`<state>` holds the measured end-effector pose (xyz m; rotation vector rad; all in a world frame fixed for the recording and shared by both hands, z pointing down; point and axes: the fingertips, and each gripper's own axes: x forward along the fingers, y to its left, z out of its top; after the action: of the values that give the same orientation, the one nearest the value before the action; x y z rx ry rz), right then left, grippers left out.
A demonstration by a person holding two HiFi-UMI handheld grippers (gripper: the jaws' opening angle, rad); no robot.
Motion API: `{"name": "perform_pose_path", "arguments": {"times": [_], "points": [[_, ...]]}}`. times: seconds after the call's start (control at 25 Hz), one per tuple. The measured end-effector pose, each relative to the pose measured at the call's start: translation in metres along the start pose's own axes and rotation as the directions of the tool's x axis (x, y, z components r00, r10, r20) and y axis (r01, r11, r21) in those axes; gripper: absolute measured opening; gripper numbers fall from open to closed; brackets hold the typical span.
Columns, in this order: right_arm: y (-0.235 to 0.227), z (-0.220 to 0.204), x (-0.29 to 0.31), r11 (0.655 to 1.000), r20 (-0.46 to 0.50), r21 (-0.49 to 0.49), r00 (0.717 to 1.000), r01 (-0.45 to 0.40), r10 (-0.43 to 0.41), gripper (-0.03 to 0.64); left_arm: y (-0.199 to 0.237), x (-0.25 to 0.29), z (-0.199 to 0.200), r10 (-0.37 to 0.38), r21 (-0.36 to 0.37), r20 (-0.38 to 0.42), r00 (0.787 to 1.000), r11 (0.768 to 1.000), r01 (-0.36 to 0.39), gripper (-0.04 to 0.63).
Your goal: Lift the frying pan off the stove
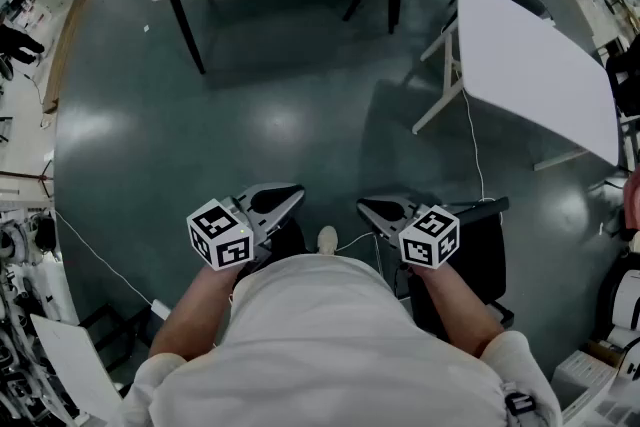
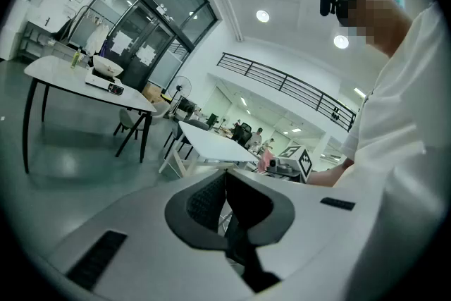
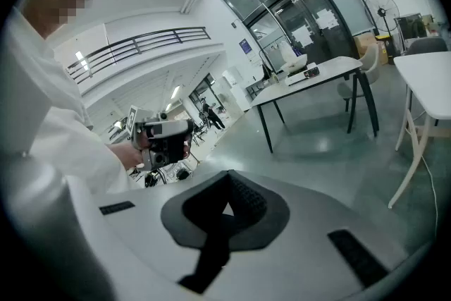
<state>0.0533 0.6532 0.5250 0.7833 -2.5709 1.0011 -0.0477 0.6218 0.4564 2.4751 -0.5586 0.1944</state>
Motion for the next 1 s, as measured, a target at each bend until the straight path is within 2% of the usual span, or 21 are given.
{"name": "perform_pose_path", "arguments": {"times": [0.16,0.4,0.72,0.88,1.0], "points": [[-0.028,0.026,0.004,1.0,0.018,0.006,1.0,-0.005,0.005,0.003,0.02,0.015,0.013,0.014,-0.006,0.002,1.0,1.0,-0.014,0.018],[-0.074,0.069,0.031,1.0,0.008,0.004,1.0,0.018,-0.018,0.003,0.073,0.044,0.046,0.004,0.004,-0.001,1.0,1.0,-0.004,0.018],[-0.138,0.184,0.087,0.999,0.01,0.024,0.999,0.042,-0.042,0.006,0.183,0.075,0.142,0.003,-0.042,0.037,0.999,0.999,-0.002,0.02],[-0.165,0.232,0.117,0.999,0.033,0.01,0.998,0.051,-0.052,0.006,0.228,0.088,0.183,-0.011,0.001,0.037,0.999,1.0,0.011,0.02],[-0.182,0.254,0.132,0.999,0.027,0.016,0.998,0.049,-0.05,0.008,0.249,0.094,0.204,-0.017,-0.002,0.06,0.998,1.0,0.017,0.021]]}}
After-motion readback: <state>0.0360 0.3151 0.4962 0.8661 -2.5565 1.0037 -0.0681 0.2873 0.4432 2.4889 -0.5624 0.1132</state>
